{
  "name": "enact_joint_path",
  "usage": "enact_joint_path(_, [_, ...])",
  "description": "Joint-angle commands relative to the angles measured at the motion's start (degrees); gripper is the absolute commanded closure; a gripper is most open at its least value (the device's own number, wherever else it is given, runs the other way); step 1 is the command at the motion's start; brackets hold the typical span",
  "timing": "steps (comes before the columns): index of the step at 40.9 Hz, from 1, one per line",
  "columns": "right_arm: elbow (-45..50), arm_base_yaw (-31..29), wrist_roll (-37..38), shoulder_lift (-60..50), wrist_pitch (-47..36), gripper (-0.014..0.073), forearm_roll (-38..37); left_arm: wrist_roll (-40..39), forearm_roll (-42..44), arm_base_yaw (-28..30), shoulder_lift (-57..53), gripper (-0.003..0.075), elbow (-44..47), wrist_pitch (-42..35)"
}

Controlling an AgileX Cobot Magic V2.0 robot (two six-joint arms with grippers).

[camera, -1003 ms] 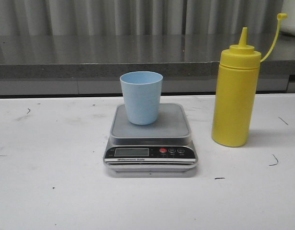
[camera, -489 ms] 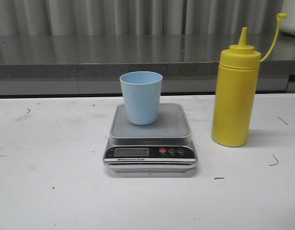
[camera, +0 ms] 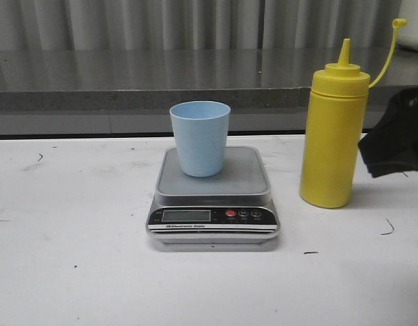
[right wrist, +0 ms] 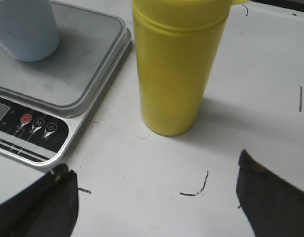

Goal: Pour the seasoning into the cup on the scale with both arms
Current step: 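Move the right gripper to the yellow squeeze bottle and grasp it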

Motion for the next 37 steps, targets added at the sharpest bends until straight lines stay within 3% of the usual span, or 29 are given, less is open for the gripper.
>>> enact_joint_path(1, [-0.36,0.99,-0.57,3.21,-11.54,-0.007,-0.22,-0.61,0.14,0.17,0.12,0.0364,-1.35,-3.74])
enact_joint_path(24, [-2.06,0.73,5.08,29.91,-51.92,-0.007,0.45,-0.61,0.14,0.17,0.12,0.0364,-1.35,-3.74])
enact_joint_path(29, [-3.92,0.73,5.03,33.79,-56.1,-0.007,1.15,-0.61,0.14,0.17,0.12,0.0364,-1.35,-3.74])
enact_joint_path(37, [-7.83,-1.16,4.12,37.19,-56.18,-0.007,1.57,-0.61,0.14,0.17,0.12,0.0364,-1.35,-3.74])
